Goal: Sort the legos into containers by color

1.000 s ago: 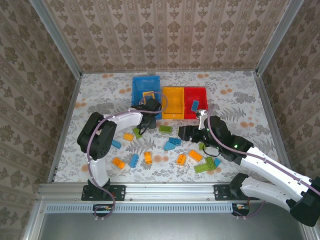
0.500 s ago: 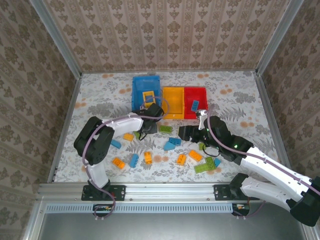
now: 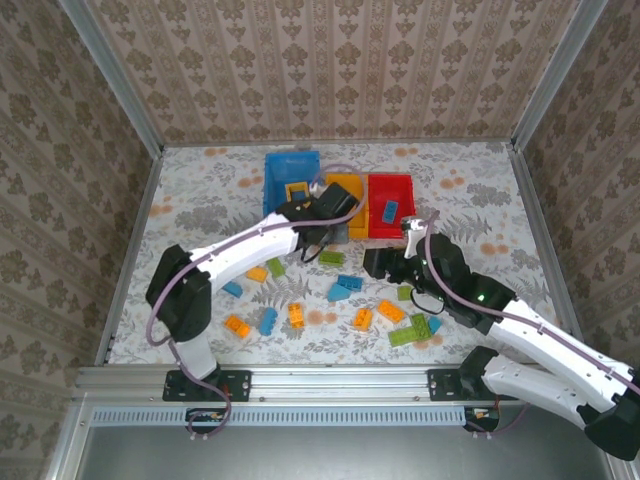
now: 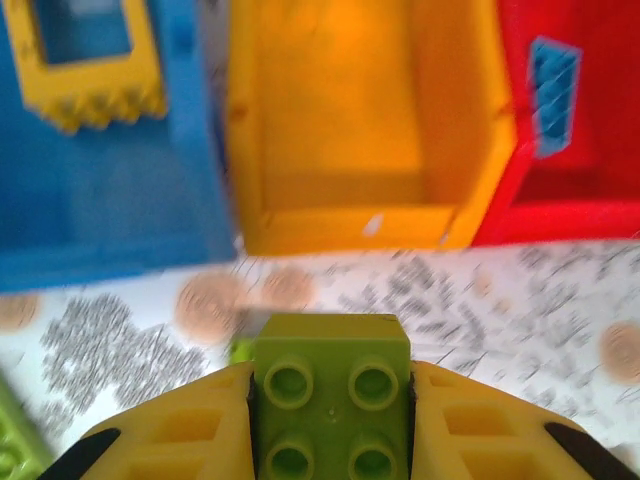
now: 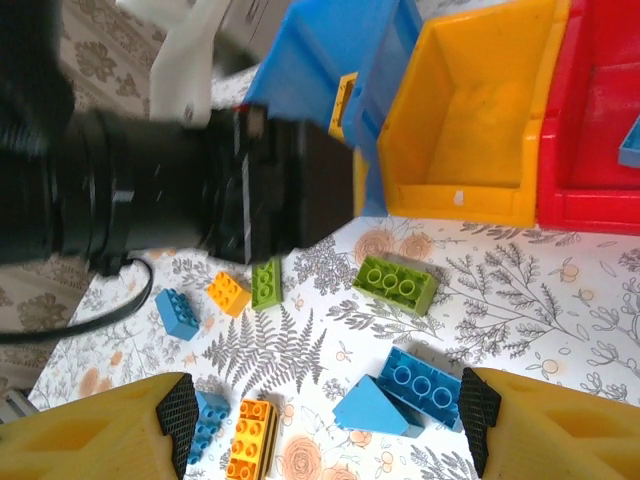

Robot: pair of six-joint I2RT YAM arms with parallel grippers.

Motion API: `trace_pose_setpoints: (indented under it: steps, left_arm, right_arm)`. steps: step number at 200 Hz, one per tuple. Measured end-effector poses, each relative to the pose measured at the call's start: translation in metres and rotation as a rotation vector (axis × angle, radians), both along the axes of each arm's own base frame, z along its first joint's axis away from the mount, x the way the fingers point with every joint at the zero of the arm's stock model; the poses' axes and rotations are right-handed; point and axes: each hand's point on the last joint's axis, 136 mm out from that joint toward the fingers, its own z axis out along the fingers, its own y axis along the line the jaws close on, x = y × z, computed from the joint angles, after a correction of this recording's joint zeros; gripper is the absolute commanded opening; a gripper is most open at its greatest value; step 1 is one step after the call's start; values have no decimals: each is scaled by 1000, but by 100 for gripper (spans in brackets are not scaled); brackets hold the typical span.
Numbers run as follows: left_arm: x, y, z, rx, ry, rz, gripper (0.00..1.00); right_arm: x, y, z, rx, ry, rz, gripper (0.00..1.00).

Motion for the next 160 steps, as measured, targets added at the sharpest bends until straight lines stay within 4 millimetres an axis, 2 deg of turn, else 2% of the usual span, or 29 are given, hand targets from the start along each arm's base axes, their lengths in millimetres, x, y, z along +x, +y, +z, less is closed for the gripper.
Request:
trace_pose_setpoints:
  steps: [22, 64, 76, 87, 113, 144, 160]
  left_arm:
    - [24, -16, -3, 1, -1, 0, 30]
    - [62, -14, -47, 74, 69, 21, 34]
    - [68, -14, -54, 87, 83, 19, 39]
    - [70, -16, -57, 93, 89, 11, 47]
    - [66, -19, -59, 96, 106, -6, 57]
    - [64, -18, -59, 98, 114, -8, 59]
    - [62, -17, -52, 90, 107, -9, 59]
  right_arm:
    - [-2, -6, 5, 4, -15, -17, 73]
    - [-5, -10, 5, -2, -13, -24, 73]
    - [-6, -11, 4, -7, -8, -24, 73]
    - [-6, -11, 3, -7, -6, -24, 73]
    - [-4, -10, 0, -15, 5, -25, 74]
    - [-4, -10, -5, -27, 17, -25, 74]
    - [-5, -11, -6, -34, 24, -25, 74]
